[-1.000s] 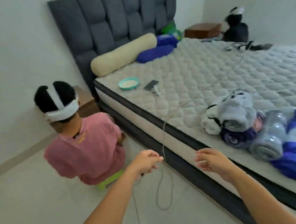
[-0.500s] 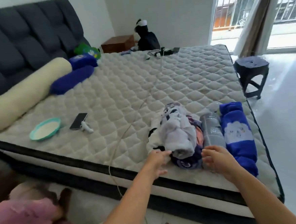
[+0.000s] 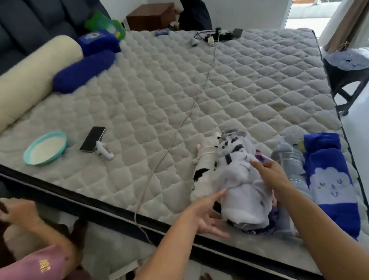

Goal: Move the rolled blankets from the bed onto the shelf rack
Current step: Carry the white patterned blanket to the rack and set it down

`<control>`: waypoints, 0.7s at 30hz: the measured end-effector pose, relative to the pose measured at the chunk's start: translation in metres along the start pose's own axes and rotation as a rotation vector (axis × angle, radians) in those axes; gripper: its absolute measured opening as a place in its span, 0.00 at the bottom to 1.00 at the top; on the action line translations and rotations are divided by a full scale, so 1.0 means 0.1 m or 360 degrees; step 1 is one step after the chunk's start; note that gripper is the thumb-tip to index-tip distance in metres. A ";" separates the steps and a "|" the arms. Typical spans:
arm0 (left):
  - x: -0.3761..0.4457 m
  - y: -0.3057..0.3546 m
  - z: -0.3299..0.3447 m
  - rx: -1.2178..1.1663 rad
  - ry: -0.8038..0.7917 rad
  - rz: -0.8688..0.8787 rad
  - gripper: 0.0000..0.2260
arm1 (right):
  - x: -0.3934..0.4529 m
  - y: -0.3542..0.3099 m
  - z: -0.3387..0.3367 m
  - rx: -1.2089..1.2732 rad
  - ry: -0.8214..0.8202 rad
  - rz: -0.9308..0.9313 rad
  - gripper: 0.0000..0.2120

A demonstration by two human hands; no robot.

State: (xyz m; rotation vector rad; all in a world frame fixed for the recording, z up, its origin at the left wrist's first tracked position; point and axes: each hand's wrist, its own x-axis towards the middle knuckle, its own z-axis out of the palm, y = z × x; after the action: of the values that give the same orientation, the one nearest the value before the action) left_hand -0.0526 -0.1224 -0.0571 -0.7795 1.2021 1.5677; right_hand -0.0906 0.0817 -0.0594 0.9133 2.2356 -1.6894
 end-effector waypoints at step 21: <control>-0.20 0.16 0.49 0.0085 0.0425 0.0334 0.28 | 0.44 -0.08 0.05 0.0088 -0.0540 0.0256 0.24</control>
State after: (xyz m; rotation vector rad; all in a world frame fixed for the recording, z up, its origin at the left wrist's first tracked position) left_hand -0.0579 -0.0822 -0.0194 -0.8703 1.5562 1.6278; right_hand -0.1315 0.0917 -0.0767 0.7308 1.8550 -1.6937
